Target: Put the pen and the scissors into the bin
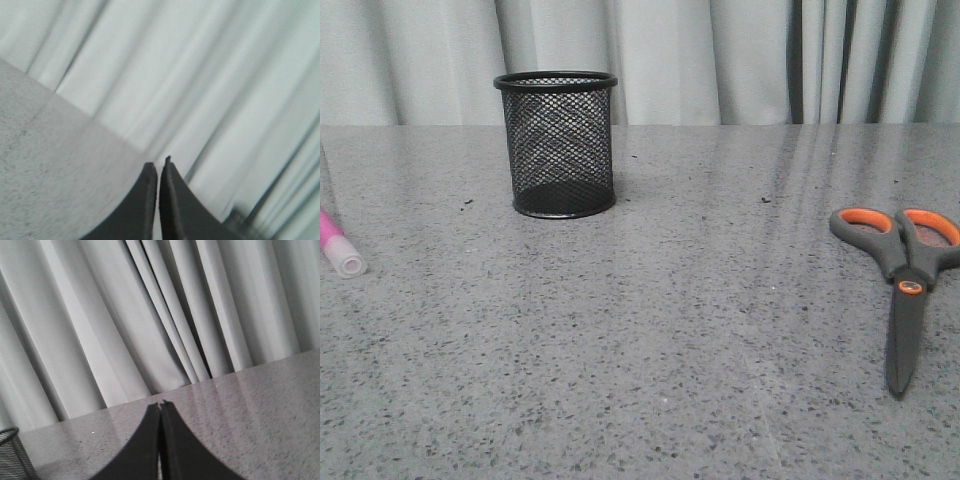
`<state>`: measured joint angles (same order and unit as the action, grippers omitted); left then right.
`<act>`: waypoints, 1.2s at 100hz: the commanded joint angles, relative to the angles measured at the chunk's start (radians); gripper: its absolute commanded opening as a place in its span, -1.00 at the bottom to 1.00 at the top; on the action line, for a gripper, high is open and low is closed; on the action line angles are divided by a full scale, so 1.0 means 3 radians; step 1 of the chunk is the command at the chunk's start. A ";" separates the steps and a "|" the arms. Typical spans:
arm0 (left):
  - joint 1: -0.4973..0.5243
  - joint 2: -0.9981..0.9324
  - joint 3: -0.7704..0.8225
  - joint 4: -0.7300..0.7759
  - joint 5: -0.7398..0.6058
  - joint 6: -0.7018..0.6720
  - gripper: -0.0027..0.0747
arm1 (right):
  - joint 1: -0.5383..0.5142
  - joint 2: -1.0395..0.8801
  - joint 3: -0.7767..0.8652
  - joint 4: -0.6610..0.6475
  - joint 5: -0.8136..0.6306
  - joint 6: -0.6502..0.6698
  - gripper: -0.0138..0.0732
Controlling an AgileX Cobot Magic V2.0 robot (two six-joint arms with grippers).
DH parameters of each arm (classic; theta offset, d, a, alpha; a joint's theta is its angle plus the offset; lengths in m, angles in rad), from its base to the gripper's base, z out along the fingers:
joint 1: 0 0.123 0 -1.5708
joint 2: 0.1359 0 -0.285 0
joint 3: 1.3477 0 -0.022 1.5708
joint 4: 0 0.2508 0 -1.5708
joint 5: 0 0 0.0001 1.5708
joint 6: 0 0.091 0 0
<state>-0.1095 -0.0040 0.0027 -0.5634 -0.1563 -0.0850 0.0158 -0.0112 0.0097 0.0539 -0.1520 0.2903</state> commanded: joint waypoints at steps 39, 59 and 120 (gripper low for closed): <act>-0.0025 -0.0101 0.0068 -0.1418 -0.0096 -0.0021 -0.93 | -0.0026 -0.0060 -0.0356 0.0077 0.0441 0.0180 -0.74; -0.0025 0.0034 -0.0460 -0.0338 0.0728 -0.0015 -0.06 | 0.0124 0.0171 -0.0702 0.0077 0.0877 0.0180 -0.05; -0.0025 0.3258 -0.2795 0.0534 0.2884 -0.0100 -0.14 | 0.0733 0.1758 -0.1502 0.0077 0.1486 0.0126 0.14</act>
<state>-0.1113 0.8782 -0.7469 -0.4005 0.7194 -0.0960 0.2293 0.4960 -0.3985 0.0776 0.3494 0.3413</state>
